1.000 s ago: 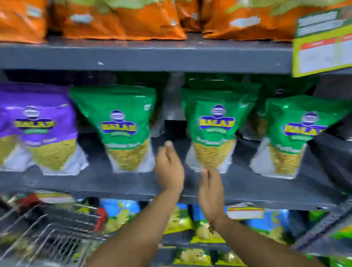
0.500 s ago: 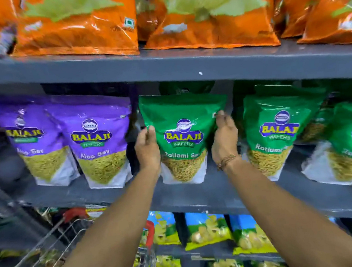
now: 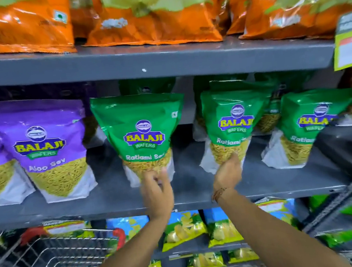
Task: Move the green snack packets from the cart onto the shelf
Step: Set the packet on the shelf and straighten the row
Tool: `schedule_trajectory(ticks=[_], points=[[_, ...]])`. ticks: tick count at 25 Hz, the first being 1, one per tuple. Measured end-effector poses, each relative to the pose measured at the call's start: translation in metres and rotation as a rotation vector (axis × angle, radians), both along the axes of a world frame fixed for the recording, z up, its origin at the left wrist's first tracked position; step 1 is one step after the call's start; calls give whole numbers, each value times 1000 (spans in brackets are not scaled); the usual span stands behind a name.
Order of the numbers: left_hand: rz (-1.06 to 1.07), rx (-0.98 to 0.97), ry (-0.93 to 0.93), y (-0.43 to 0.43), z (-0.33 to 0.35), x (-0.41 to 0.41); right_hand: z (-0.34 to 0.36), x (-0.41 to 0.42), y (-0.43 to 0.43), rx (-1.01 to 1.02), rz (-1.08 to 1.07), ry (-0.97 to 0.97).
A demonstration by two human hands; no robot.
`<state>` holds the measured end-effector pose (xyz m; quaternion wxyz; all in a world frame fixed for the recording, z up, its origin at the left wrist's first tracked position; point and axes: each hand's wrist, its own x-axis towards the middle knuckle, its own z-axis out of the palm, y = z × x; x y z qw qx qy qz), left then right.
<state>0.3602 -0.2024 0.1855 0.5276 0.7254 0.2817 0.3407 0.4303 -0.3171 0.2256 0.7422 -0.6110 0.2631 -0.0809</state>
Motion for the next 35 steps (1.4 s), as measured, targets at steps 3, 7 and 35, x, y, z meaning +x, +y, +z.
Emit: schedule_trajectory(ticks=[3,7,35], points=[[-411,51,19,-49,25,37,22,42,-59,7,-68,-281],[-397,-356,-94,-74,91,122,57,132,-104,-98,266,-323],[-460,-503,-75,-264,98,188,69,184,-283,-1,156,-389]])
